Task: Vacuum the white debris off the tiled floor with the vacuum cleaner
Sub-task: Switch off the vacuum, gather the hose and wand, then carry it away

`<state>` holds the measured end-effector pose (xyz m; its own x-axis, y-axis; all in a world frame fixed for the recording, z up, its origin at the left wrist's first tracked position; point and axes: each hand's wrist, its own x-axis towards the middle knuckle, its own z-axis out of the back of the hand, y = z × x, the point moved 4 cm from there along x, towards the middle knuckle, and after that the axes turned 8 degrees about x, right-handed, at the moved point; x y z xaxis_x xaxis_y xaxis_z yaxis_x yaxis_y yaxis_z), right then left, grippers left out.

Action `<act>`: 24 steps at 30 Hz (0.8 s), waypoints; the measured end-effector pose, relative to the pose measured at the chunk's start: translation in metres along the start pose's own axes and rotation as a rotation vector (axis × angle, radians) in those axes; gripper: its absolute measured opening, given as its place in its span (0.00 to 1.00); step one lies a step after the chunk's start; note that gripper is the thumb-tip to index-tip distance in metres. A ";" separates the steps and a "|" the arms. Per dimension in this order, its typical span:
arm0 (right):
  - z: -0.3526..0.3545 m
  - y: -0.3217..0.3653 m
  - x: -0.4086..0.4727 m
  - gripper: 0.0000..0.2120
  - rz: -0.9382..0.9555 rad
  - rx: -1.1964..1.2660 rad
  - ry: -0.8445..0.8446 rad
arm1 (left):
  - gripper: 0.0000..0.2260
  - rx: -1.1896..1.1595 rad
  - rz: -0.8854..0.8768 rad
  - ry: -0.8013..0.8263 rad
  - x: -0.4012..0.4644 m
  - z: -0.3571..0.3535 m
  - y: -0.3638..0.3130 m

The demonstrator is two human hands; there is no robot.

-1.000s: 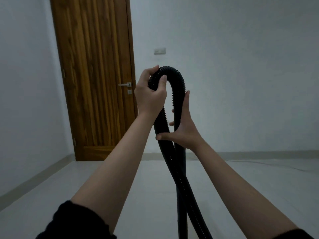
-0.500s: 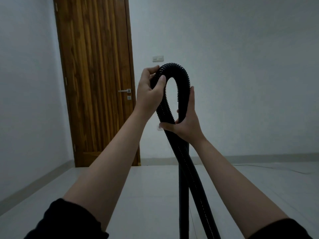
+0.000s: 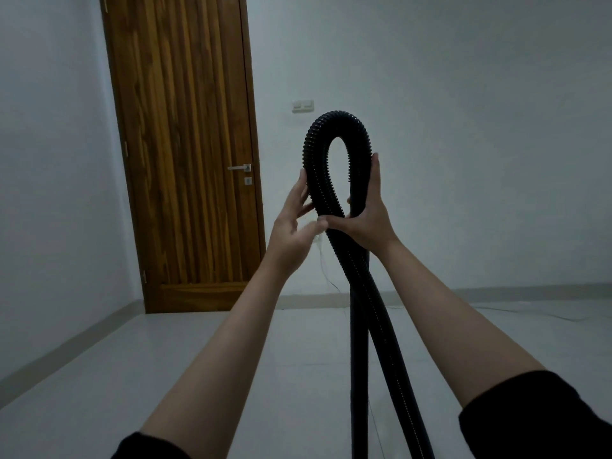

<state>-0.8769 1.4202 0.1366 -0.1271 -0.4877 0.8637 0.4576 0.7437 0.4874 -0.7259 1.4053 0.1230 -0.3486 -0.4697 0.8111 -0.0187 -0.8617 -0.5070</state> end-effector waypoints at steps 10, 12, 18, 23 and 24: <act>-0.001 -0.005 0.002 0.65 -0.013 0.027 0.033 | 0.58 0.231 0.052 0.100 -0.007 -0.011 0.013; -0.002 -0.004 0.002 0.65 -0.015 0.043 0.037 | 0.59 0.213 0.061 0.090 -0.007 -0.015 0.013; 0.007 -0.009 0.001 0.59 -0.070 0.086 0.097 | 0.59 0.191 0.026 0.037 0.000 -0.006 0.011; 0.017 -0.017 -0.012 0.46 -0.136 0.236 0.075 | 0.58 0.241 -0.016 0.052 0.006 0.002 0.001; 0.019 -0.019 -0.016 0.45 -0.148 0.253 0.078 | 0.58 0.250 -0.024 0.058 0.007 0.002 -0.001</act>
<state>-0.9004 1.4228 0.1163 -0.1040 -0.6256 0.7732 0.2043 0.7474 0.6322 -0.7265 1.4022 0.1296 -0.4044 -0.4425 0.8004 0.2020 -0.8967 -0.3937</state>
